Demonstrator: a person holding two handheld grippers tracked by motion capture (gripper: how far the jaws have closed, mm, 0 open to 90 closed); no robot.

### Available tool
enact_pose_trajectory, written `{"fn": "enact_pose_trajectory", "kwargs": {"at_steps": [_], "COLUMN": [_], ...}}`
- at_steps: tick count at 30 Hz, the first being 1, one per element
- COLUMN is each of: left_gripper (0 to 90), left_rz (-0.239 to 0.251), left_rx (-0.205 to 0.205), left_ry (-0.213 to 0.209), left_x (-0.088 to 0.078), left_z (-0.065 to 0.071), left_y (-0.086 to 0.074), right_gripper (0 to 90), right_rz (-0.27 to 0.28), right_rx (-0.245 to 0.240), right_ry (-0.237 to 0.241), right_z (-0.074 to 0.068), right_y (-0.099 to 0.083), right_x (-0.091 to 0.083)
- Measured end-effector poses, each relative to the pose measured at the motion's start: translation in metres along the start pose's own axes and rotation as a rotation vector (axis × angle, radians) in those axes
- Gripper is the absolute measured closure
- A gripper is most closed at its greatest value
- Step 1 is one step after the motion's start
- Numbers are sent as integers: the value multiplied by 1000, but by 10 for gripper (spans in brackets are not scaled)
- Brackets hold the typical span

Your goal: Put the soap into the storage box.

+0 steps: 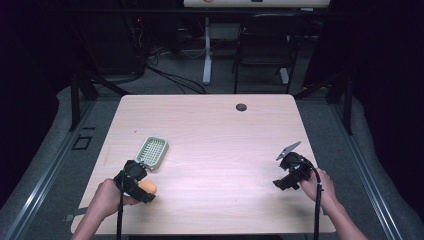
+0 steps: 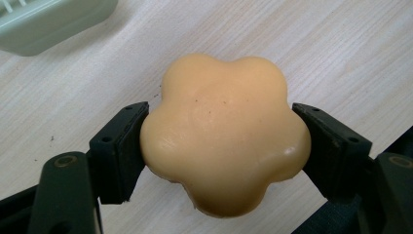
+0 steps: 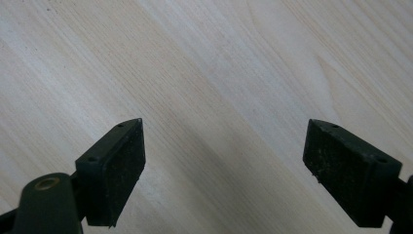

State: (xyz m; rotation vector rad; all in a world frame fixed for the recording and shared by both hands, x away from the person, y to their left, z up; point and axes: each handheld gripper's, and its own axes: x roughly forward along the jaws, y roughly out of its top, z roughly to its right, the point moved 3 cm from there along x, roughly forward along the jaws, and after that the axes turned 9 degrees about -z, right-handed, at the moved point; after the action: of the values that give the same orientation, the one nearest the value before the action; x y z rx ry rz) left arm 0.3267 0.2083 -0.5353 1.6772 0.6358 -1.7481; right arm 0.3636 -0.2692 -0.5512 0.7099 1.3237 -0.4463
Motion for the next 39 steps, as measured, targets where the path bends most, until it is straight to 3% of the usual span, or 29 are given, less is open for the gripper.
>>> {"fn": "enact_pose_trajectory", "kwargs": {"at_steps": [16,39], "left_gripper": [253,253], "left_rz": [3,5], "left_rx": [-4,4], "left_ry": [-16,6], "left_x": [-11,-30], "left_z": [-12,-25], "left_y": [7,27], "right_gripper": [153,153], "right_rz": [0,-1], "right_rx": [1,-2], "right_ry": [0,8], "right_z": [0,1], "right_y": [0,0], "right_x": [0,0]}}
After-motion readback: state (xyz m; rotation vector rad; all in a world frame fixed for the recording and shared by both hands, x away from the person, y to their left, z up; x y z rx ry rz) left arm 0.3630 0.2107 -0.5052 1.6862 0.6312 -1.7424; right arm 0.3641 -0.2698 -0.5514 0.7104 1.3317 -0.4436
